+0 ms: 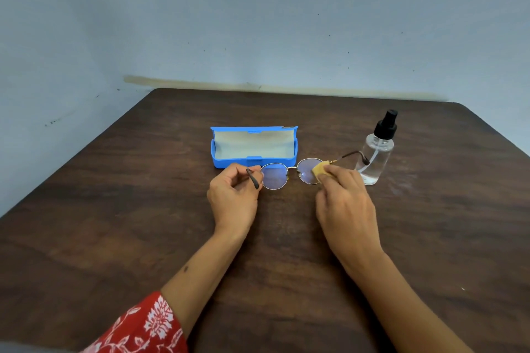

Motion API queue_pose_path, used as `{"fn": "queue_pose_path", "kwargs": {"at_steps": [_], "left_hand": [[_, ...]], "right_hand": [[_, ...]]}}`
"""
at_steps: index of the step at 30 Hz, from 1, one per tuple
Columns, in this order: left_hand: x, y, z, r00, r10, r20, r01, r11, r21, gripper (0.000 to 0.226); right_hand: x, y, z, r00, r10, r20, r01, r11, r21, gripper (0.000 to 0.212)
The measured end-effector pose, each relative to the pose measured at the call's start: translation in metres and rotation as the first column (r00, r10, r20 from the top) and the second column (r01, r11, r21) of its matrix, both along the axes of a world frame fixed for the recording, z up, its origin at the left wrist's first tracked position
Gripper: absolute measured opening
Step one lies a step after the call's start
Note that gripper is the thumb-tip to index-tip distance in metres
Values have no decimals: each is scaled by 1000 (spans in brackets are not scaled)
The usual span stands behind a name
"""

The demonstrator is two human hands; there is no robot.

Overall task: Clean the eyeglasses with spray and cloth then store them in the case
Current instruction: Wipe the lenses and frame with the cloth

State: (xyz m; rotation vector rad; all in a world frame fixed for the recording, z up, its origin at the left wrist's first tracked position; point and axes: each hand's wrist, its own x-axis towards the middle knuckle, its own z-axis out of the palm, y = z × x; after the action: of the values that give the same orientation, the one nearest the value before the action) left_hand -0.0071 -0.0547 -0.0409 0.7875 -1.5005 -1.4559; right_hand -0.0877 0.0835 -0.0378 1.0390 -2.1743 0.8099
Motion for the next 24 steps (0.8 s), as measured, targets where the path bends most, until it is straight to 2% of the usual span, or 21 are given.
{"fn": "queue_pose_path", "kwargs": {"at_steps": [5,10,15,20,24], "left_hand": [[0,0,-1,1000,20,19,-19,999,-44,4],[0,0,0,999,36,16,-36,998,-42,4],[0,-2,-2,999,36,11,-35,997,-65,5],[1,0,0,999,31,14,-30,998,-64,4],[1,1,0,999,25,23,-23,997,-77,4]], "right_hand": [[6,-3,-3,995,100,0,-100,992,71,29],[-3,3,0,998,6,63,-7,1000,17,32],[8,-4,-3,993,118,28,-120,990,69,28],[-2,1,-1,996,29,83,-28,1000,-13,31],[4,-3,-2,998,66,-1,-66,997,34,29]]}}
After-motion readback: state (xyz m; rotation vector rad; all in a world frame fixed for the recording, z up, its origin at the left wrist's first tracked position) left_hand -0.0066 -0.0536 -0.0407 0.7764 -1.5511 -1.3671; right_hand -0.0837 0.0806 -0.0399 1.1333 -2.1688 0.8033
